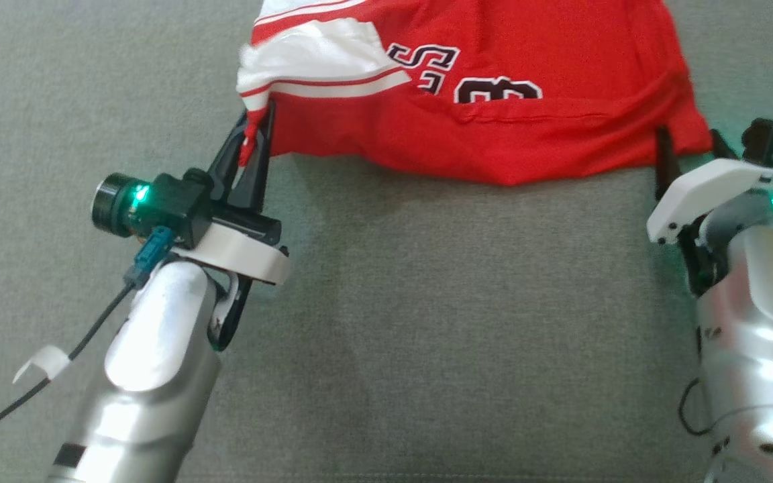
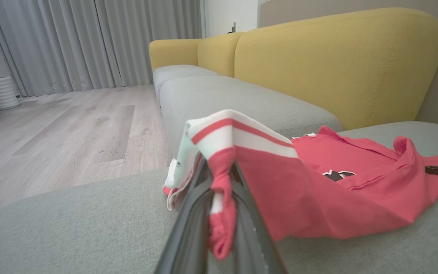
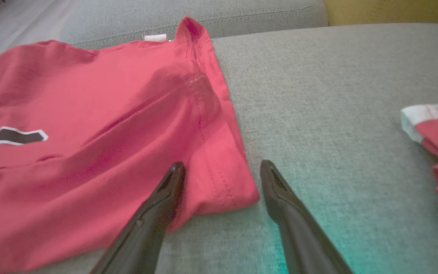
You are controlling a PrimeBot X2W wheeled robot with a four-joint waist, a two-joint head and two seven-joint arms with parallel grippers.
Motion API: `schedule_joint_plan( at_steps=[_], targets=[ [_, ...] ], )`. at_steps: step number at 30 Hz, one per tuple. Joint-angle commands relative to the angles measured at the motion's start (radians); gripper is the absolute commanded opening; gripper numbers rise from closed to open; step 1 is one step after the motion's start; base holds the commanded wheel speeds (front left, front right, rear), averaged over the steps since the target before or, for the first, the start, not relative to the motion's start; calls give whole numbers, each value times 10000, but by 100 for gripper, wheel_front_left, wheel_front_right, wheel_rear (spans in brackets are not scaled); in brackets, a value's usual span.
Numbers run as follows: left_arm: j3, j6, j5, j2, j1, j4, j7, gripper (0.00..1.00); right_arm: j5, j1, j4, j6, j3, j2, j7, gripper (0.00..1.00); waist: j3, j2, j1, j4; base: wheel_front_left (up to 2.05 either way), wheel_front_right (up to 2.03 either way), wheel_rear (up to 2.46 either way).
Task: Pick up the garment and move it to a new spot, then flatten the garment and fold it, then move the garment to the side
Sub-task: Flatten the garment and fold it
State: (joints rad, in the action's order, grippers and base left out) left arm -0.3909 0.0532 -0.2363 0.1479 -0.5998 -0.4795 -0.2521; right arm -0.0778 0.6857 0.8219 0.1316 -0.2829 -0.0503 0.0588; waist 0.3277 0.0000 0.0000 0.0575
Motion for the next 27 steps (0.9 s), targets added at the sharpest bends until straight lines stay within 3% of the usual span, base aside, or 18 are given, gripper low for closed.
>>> schedule_joint_plan(
  at_steps=[1, 8, 9, 10, 11, 18, 27],
  targets=[
    [218, 15, 91, 156, -89, 372, -67, 0, -456, 473, -106, -9, -89, 1, 56, 100, 124, 0, 0, 130, 0, 0, 0],
    [61, 19, 39, 79, -56, 427, -64, 0, -1980, 846, 836, -9, -859, 1, 391, 100, 158, 0, 0, 260, 0, 0, 0],
    [57, 18, 26, 88, -43, 401, -65, 0, -2034, 863, 1025, -9, -883, 1, 446, 74, 129, 0, 0, 261, 0, 0, 0],
    [56, 13, 14, 102, -23, 362, -66, 0, -2035, 880, 1183, -9, -922, 1, 436, 7, 85, 0, 0, 255, 0, 0, 0],
    [57, 4, 0, 123, 8, 308, -64, 0, -2063, 877, 1301, -9, -958, 1, 378, 0, 25, 0, 0, 241, 0, 0, 0],
    [162, -123, -108, 416, 399, -121, -35, 0, -2016, 688, 1778, -9, -1319, 1, -587, 0, -551, 0, 0, -21, 0, 0, 0],
    [172, -55, -284, 1086, 1525, -760, 315, 0, -1645, 24, 2340, -9, -846, 1, -1294, 0, -1712, 0, 0, -452, 0, 0, 0]
  ],
)
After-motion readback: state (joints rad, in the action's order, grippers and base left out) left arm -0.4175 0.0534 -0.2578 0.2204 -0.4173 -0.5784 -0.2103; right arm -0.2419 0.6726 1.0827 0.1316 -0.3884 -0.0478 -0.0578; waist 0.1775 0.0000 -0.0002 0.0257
